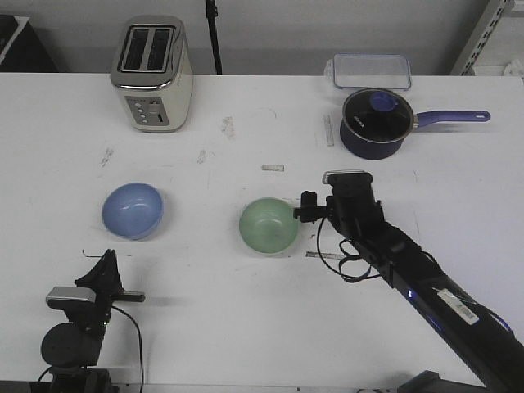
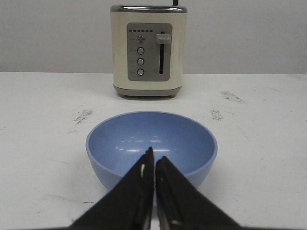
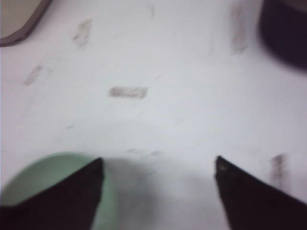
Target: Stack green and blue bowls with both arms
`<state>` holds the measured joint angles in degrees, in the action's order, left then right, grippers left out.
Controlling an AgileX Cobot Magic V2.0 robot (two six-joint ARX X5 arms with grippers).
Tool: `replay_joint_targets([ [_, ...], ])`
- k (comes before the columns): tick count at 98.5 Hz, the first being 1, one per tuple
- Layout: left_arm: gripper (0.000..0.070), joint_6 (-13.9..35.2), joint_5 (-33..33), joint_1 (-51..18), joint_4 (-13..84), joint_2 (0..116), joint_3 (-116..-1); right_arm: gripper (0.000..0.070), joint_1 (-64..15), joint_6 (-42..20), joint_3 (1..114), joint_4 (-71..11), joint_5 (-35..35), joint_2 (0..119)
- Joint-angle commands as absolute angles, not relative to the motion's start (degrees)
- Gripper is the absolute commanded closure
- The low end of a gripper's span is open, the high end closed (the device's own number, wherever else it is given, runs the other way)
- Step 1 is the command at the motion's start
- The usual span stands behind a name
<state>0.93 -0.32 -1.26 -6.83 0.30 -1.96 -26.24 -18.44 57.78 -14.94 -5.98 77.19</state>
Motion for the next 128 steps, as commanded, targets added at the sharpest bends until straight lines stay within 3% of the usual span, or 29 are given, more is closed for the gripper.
replay_joint_targets([
  [1,0.0699,0.5,-0.4,-1.2,-7.6,0.2,-0.7,0.049,-25.5,-7.7,56.0,-11.4,-6.1,76.4],
  [10,0.0698,0.5,-0.4,-1.2,-7.6,0.2,-0.7,0.0605,-23.4,-2.3,52.0,-6.4,-6.0,73.7],
  [20,0.0698,0.5,-0.4,-1.2,-7.6,0.2,-0.7,0.0686,-20.6,-0.1,47.3,-1.4,-6.0,70.6],
  [43,0.0698,0.5,-0.4,-1.2,-7.6,0.2,-0.7,0.0685,-14.2,-0.1,36.5,8.5,-5.3,62.9],
  [57,0.0698,0.5,-0.4,-1.2,-7.6,0.2,-0.7,0.0685,-10.5,-0.1,31.2,10.7,-1.4,57.3],
  [90,0.0698,0.5,-0.4,-1.2,-7.6,0.2,-0.7,0.0685,-4.8,-0.2,24.6,9.2,0.1,43.2],
  [128,0.0698,0.5,-0.4,-1.2,-7.6,0.2,-0.7,0.0685,-4.2,-0.2,23.5,-1.6,0.2,28.2],
])
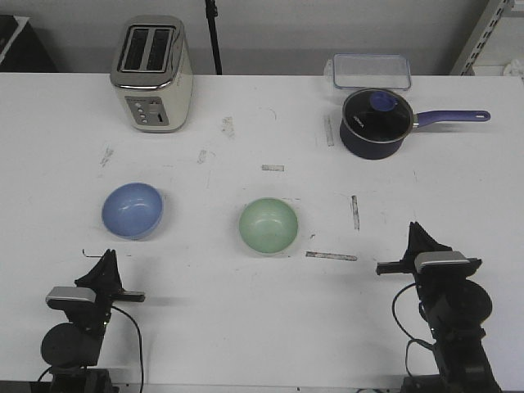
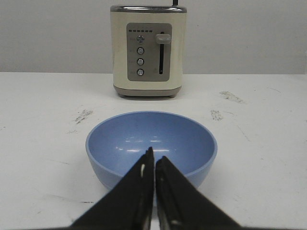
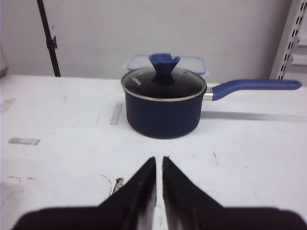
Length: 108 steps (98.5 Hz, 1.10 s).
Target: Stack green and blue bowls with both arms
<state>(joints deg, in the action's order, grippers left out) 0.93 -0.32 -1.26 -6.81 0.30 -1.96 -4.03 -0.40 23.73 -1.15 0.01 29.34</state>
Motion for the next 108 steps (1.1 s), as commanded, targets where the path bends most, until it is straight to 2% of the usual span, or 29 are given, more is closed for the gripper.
replay_joint_targets([
  [1,0.0698,0.5,-0.4,-1.2,-7.6,0.2,-0.7,0.0685,-4.2,-0.2,23.5,-1.8,0.3,27.9],
  [49,0.0699,0.5,-0.4,-1.2,-7.6,0.2,-0.7,0.0685,-4.2,-0.2,23.5,-3.2,0.4,17.9],
  [108,0.0699,1.5,-0.4,-1.2,-8.5,0.2,-0.7,0.0685,-4.2,-0.2,23.5,-3.0,0.4,16.9],
])
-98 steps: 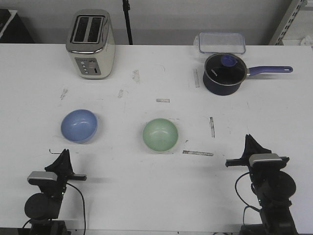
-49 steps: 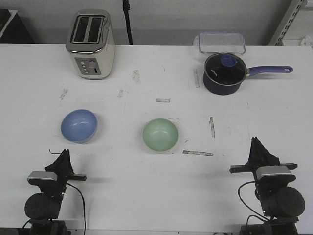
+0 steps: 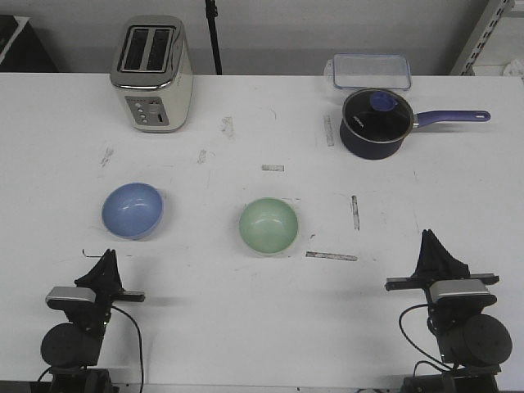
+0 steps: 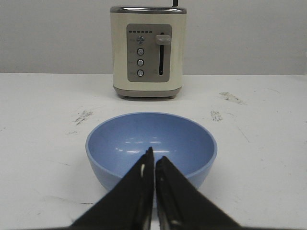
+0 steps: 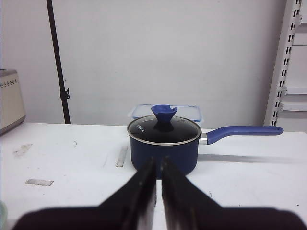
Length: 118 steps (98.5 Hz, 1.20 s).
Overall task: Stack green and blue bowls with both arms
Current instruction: 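Move the left gripper forward toward the light blue bowl, then lower the left gripper and grasp the blue bowl's rim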
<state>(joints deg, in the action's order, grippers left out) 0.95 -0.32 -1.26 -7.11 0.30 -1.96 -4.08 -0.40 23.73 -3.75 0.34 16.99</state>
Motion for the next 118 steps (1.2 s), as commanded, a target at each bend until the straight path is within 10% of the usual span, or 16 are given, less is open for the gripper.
replay_joint_targets([
  [1,0.0699,1.7,-0.4,-1.2,-8.5,0.2,-0.7,0.0685,-4.2,-0.2,23.5,-3.0,0.4,16.9],
  [40,0.0699,5.0,0.7,-1.2,-10.5,1.2,-9.2,0.0685,-4.2,-0.2,23.5,-3.0,0.4,16.9],
  [118,0.0699,6.2,4.6,-1.2,17.1,33.1,-42.5,0.0685,-4.2,-0.2,23.5,-3.0,0.4,16.9],
])
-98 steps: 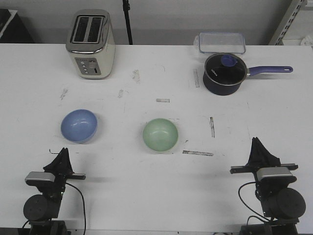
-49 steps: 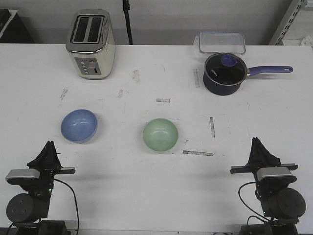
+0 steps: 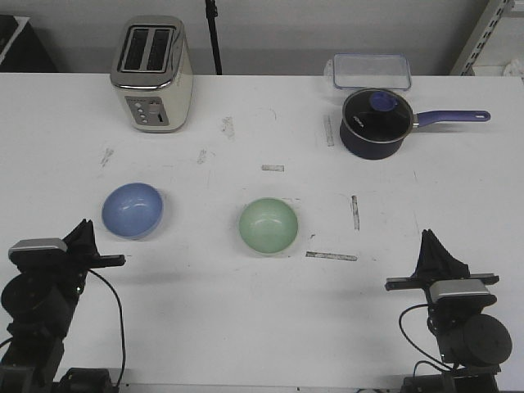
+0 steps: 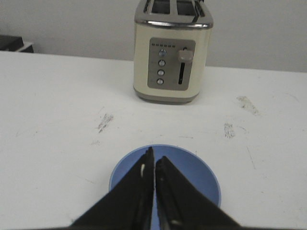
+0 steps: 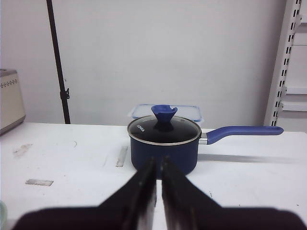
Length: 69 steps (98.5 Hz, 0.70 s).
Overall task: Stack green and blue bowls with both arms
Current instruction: 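Lower the left gripper and grasp the blue bowl's rim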
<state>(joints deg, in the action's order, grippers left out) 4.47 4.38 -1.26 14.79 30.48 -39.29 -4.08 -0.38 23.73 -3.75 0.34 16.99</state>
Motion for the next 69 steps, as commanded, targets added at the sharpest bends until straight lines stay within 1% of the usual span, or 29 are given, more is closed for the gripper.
replay_joint_targets([
  [1,0.0699,6.4,4.6,-1.2,17.8,33.6,-43.0,0.0685,-4.2,-0.2,23.5,-3.0,0.4,16.9],
  [13,0.0699,7.7,4.1,-1.2,24.1,39.9,-47.7,0.0685,-4.2,-0.2,23.5,-3.0,0.4,16.9],
  [26,0.0699,9.9,1.5,-1.2,31.3,46.6,-52.6,0.0685,-4.2,-0.2,23.5,-3.0,0.4,16.9],
  [32,0.0699,11.3,1.2,-1.2,34.7,50.0,-55.1,0.0685,-4.2,-0.2,23.5,-3.0,0.4,16.9],
  [45,0.0699,11.8,1.2,-1.1,37.4,56.6,-59.1,0.0685,-4.2,-0.2,23.5,-3.0,0.4,16.9],
  [55,0.0698,15.5,0.6,-1.1,40.8,60.7,-61.6,0.0685,-4.2,-0.2,23.5,-3.0,0.4,16.9],
  [60,0.0699,16.4,-0.5,-0.7,42.1,62.4,-62.8,0.0685,-4.2,-0.2,23.5,-3.0,0.4,16.9],
  [69,0.0699,17.8,-5.8,1.1,43.5,65.0,-64.3,0.0685,-4.2,-0.2,23.5,-3.0,0.4,16.9],
])
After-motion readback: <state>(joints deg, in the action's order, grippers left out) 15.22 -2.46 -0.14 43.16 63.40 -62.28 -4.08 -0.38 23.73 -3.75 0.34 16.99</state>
